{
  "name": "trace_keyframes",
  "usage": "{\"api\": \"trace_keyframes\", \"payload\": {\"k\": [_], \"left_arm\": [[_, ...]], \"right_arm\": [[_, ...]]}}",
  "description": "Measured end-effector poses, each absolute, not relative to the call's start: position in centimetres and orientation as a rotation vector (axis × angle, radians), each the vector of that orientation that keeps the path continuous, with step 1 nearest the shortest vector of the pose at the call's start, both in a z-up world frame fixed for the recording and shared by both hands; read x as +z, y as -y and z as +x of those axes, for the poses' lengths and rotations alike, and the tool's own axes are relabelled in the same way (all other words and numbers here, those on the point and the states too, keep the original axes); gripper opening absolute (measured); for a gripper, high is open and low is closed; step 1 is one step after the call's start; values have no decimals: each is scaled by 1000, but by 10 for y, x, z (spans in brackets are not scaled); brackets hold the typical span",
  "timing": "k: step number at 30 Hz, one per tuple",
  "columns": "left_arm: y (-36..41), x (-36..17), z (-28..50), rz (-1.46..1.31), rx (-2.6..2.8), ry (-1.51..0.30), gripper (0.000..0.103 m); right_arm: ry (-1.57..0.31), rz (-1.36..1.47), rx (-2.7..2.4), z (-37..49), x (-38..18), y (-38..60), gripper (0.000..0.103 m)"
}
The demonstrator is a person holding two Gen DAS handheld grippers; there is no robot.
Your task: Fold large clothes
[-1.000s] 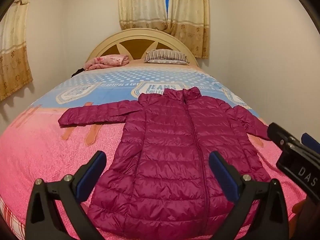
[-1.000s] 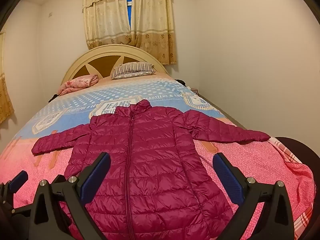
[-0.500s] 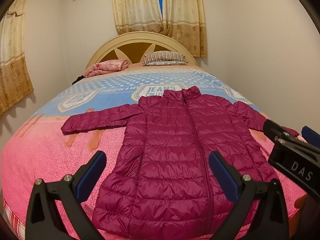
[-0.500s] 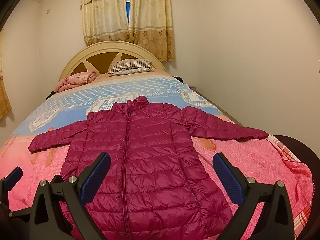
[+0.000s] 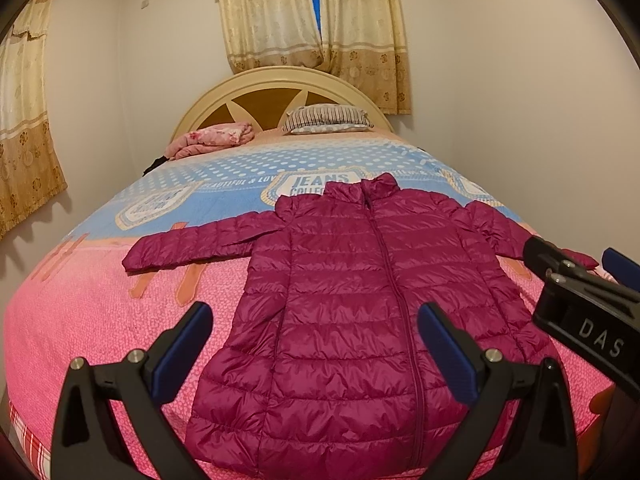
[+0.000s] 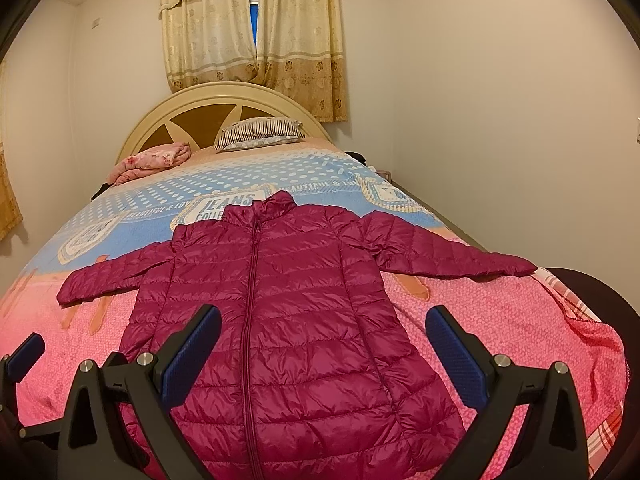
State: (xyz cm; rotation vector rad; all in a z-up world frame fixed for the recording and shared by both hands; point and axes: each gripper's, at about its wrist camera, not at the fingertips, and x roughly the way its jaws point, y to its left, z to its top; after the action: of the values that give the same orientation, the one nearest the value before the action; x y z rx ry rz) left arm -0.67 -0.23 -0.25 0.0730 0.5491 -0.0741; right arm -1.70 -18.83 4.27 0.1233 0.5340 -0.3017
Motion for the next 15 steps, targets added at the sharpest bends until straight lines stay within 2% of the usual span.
{"api": "trace_keyframes", "payload": {"k": [15], "left_arm": [[3, -3, -7, 74, -77, -549, 103]], "right_arm": [[-537, 122, -302, -16, 42, 188, 102]]}}
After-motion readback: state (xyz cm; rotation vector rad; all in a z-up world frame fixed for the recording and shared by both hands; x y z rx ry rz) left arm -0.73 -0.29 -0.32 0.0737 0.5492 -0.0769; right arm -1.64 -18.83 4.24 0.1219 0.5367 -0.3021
